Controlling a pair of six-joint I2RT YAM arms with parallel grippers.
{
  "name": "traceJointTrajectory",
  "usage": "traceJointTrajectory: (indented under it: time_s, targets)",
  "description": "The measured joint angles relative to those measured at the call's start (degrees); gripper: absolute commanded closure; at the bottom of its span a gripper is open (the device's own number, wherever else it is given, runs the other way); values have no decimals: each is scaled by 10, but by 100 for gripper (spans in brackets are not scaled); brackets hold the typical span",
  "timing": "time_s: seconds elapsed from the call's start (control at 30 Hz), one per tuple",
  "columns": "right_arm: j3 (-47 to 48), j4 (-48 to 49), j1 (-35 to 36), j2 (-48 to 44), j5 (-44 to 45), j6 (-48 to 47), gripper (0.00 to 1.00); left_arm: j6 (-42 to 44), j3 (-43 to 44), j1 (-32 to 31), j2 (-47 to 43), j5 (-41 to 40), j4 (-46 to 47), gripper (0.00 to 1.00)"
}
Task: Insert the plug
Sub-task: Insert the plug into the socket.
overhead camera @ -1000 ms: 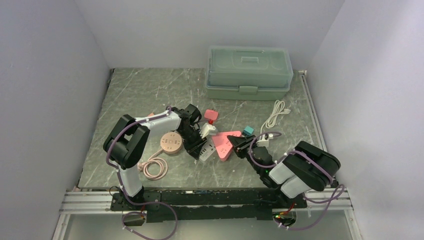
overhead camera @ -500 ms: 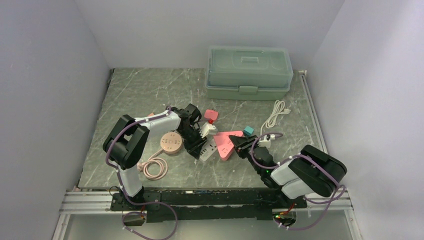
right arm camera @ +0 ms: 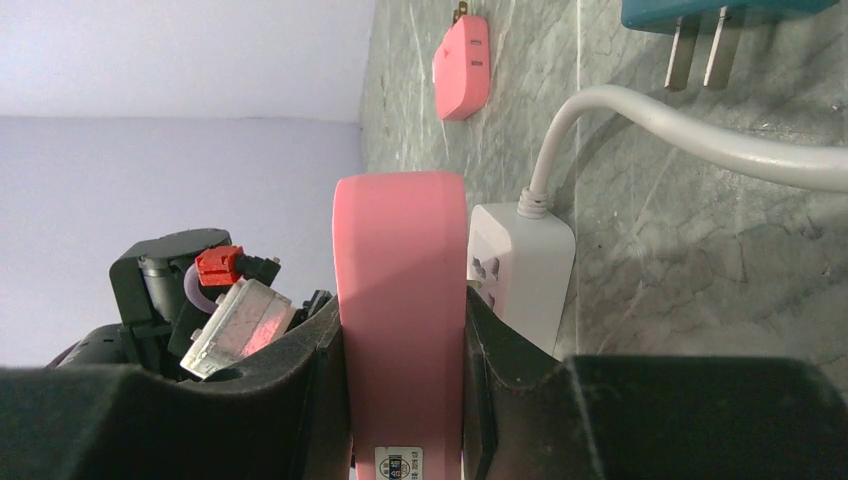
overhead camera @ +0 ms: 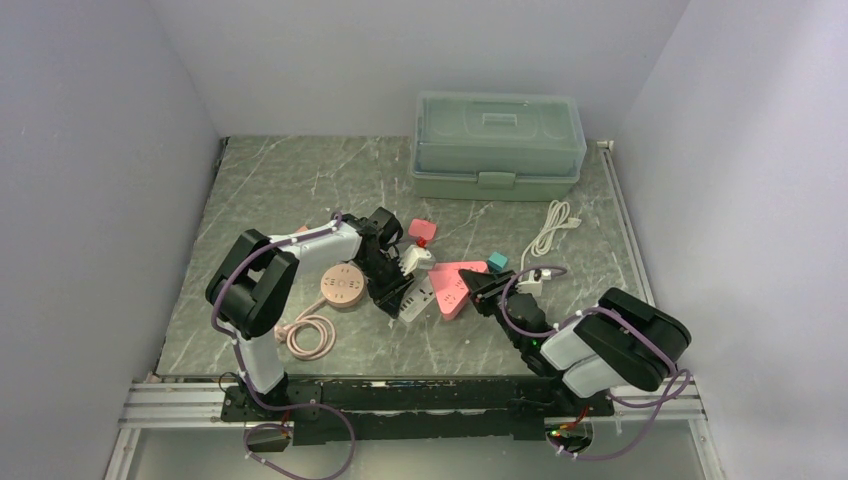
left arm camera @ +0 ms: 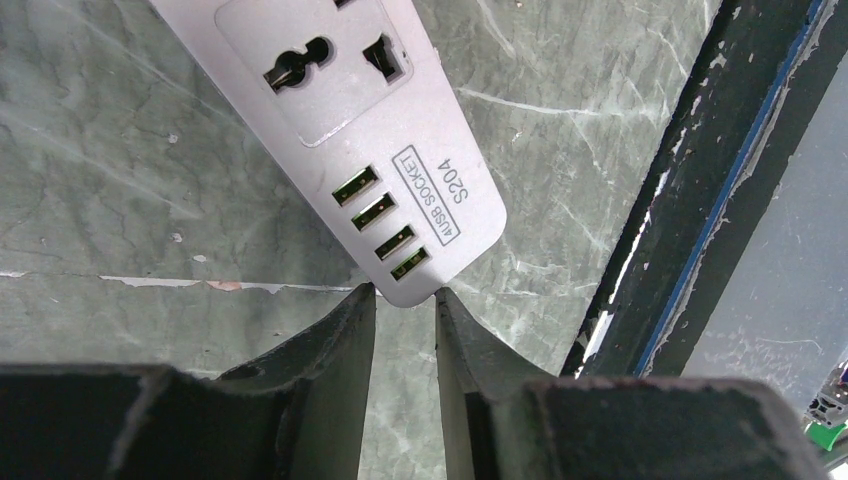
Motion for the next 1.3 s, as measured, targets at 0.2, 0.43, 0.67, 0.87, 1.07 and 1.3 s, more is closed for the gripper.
traceJointTrajectory:
  time_s: [0.2,0.43,0.67,0.87,1.07,1.3]
  targets:
    - [0,4,0,5,2,5,100,0,0,0,0,0,0,67]
    - [0,10,-1,13,2,13,100,-1,0,0,0,0,0,67]
    - [13,11,-1,30,3,18,100,0,0,0,0,0,0,67]
    - [18,19,-1,42,0,19,100,0,0,0,0,0,0,67]
    - [3,-16,-1,-5,4,19,100,-1,0,0,0,0,0,67]
    - [-3,-68,-1,-54,10,14,100,-3,0,0,0,1,2,67]
